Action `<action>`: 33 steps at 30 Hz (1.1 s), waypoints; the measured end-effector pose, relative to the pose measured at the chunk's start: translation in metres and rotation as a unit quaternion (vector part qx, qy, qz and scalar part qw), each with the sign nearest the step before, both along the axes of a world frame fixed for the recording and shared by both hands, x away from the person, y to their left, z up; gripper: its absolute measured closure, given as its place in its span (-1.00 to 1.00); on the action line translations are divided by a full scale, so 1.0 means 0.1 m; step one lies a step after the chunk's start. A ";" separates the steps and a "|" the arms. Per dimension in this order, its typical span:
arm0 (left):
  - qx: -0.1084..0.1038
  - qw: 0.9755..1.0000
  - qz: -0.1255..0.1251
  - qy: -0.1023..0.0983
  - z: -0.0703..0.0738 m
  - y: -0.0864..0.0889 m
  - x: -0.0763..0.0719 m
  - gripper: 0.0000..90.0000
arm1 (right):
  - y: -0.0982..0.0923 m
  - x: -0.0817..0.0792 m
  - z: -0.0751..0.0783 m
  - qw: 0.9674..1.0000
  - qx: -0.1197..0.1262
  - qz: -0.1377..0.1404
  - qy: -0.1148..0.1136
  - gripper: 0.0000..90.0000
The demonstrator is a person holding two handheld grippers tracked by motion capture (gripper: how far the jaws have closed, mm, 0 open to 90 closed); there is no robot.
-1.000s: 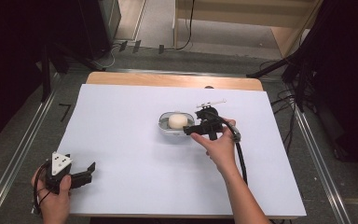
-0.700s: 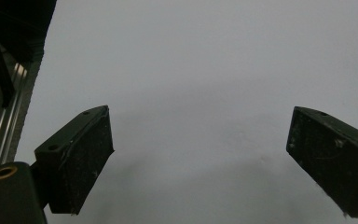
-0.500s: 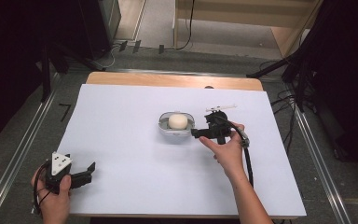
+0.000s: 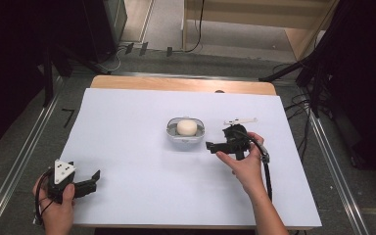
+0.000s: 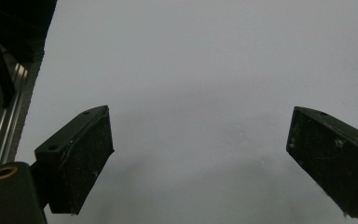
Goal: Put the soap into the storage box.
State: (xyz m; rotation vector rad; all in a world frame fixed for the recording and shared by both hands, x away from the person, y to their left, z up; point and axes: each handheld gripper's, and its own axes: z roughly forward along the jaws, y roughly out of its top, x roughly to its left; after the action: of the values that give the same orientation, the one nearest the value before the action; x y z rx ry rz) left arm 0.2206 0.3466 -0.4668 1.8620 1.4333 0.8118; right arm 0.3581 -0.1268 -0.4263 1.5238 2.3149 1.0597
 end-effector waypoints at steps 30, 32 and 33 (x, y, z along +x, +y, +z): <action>0.004 1.000 0.000 0.000 0.00 -0.01 0.00 -0.83 | -0.47 -0.33 -0.25 1.000 0.009 -0.020 -0.019 -0.70; 0.006 1.000 0.000 0.000 0.00 -0.01 0.00 -0.83 | -0.51 -0.35 -0.27 1.000 0.014 -0.018 -0.019 -0.70; 0.006 1.000 0.000 0.000 0.00 -0.01 0.00 -0.83 | -0.54 -0.36 -0.27 1.000 0.018 -0.018 -0.018 -0.70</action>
State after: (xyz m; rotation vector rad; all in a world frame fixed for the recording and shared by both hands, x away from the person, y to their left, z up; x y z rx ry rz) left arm 0.2210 0.3457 -0.4672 1.8714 1.4306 0.8215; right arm 0.3220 -0.1804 -0.4538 1.5409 2.2472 1.1156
